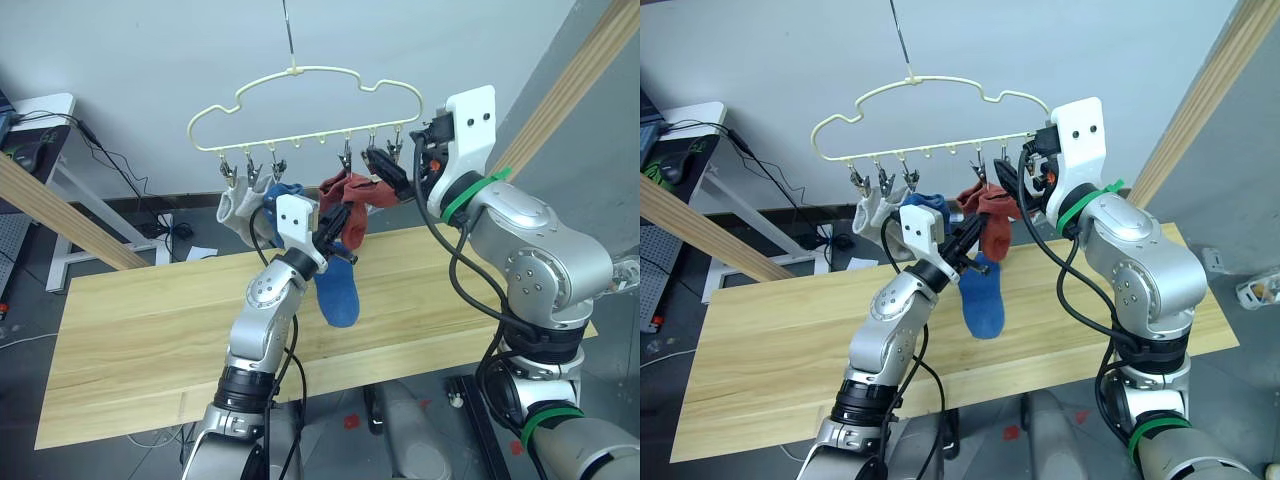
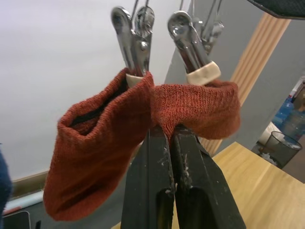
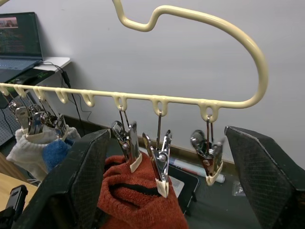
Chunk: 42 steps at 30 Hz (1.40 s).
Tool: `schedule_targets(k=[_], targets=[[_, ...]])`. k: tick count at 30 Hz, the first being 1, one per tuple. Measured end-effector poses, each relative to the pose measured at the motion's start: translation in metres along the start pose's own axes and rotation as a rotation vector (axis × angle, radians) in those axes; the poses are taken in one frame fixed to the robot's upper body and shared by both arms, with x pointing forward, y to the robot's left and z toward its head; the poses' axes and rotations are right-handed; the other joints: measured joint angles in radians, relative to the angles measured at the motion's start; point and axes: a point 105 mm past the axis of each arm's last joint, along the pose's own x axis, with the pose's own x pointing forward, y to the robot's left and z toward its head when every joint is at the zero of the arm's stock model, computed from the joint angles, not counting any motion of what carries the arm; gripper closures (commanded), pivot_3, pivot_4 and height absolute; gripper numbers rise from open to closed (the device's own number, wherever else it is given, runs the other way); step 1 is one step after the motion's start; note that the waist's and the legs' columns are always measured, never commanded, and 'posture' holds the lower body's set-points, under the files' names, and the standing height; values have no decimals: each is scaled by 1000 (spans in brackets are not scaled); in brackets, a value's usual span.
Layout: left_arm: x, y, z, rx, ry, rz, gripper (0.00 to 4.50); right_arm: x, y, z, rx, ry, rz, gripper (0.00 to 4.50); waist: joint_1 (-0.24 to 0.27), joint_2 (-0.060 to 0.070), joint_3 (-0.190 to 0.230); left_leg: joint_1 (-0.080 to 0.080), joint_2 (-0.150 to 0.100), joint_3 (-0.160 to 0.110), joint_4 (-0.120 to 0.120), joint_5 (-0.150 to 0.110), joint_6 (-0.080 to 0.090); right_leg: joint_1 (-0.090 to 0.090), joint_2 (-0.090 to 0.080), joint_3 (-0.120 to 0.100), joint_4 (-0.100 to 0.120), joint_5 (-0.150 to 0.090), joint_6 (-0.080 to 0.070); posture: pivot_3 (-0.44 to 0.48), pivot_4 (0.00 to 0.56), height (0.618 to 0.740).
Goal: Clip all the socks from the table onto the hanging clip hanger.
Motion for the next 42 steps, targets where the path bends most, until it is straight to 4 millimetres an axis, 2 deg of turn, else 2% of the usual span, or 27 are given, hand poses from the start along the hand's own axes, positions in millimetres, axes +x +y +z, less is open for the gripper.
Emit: schedule_targets(k=[9, 13, 17, 23, 31, 34, 36, 42], targets=[[-11, 2, -8, 20, 39, -30, 944, 0, 0, 0, -1, -7, 0, 421, 0, 0, 0, 0, 0, 0, 0, 0, 0, 0, 0, 0, 0, 0, 0, -203, 299, 740], [-22, 6, -13, 51, 79, -55, 33, -1, -2, -1, -7, -6, -2, 421, -1, 0, 0, 0, 0, 0, 0, 0, 0, 0, 0, 0, 0, 0, 0, -202, 299, 740], [-38, 12, -13, 95, 127, -90, 33, -7, -5, -3, -33, 1, -1, 421, -1, 0, 0, 0, 0, 0, 0, 0, 0, 0, 0, 0, 0, 0, 0, -196, 305, 740], [-72, 17, -9, 153, 223, -176, 33, -19, -12, -20, -96, 61, -3, 421, -1, 0, 0, 0, 1, 0, -1, 0, 0, 0, 0, 0, -1, 0, 0, -181, 315, 740], [-95, 24, 15, 209, 287, -252, 33, -34, -20, -51, -117, 132, -53, 421, 7, 0, 0, 0, 1, 0, -1, 0, 0, -1, 0, 0, -2, -1, 0, -156, 311, 740], [-97, 20, 22, 206, 296, -289, 0, -34, -21, -54, -96, 124, -80, 1036, 8, 0, 0, 0, 1, 0, -1, 0, 0, -1, 0, 0, -2, 0, 0, -147, 305, 740], [-97, 18, 26, 210, 296, -305, 0, -33, -20, -55, -86, 115, -90, 1650, 9, 0, 0, 0, 1, 0, -1, 0, 0, -1, 0, 0, -2, -1, 0, -146, 304, 740], [-89, 18, 39, 223, 279, -328, 0, -28, -19, -58, -76, 110, -108, 1650, 11, 0, 0, 0, 1, 0, -1, 0, 0, -1, 0, 0, -2, 0, 0, -153, 296, 740]])
